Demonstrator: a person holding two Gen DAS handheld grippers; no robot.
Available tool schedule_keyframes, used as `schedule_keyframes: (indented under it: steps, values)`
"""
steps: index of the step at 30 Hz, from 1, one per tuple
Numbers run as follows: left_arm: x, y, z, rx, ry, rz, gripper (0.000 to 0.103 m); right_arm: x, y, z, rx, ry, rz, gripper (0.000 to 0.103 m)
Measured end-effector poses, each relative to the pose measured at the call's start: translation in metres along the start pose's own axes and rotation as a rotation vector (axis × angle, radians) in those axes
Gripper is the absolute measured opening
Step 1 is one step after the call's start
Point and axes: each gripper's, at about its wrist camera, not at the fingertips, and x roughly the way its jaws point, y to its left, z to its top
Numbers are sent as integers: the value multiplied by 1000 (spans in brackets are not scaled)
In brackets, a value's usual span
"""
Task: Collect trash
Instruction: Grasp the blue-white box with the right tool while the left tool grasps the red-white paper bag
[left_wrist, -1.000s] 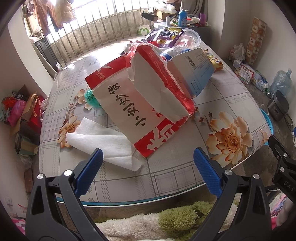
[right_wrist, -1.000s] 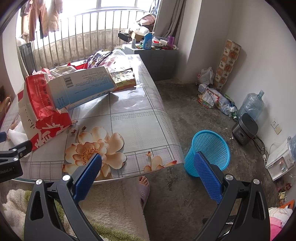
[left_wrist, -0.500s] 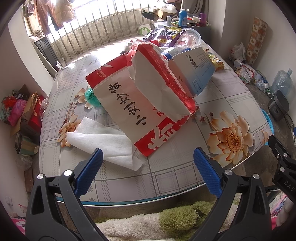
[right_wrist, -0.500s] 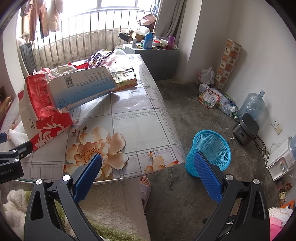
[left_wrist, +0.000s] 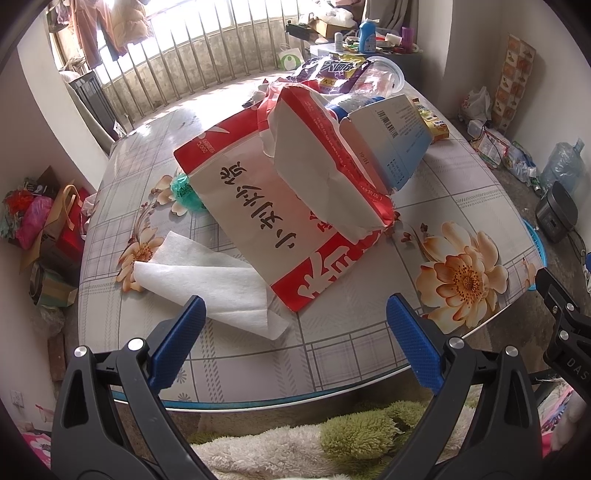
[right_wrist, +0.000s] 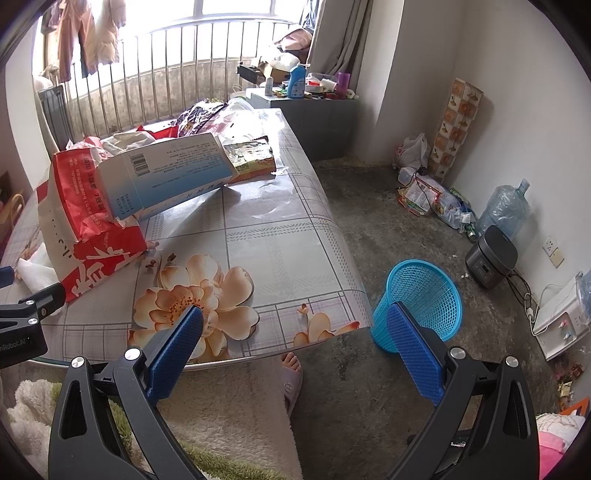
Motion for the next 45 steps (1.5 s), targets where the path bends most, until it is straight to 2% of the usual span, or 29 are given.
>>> schedule_keyframes:
  steps: [11,21,28,30,34,40,42,45]
  values:
    - [-2,17,13,-21,-38,0,94,0,16,14,1,-10,7,97]
    - [-8,25,43,-16,-110,-11,94,7,35,39,-23,-39,17,97]
    - [-7,32,69,-14,-157,-38,94,17,32,51,-6,-42,51,97]
    - [-5,34,76,-1,-176,-62,94,23,28,56,29,-38,96,97]
    - [-2,42,88,19,-239,-138,94,38,16,69,157,-12,270,97]
    - [-1,53,99,32,-314,-265,93,72,8,87,360,81,520,97]
    - [1,55,101,41,-319,-337,78,82,10,92,414,108,592,97]
    - [6,57,102,43,-289,-406,74,100,14,99,495,163,666,97]
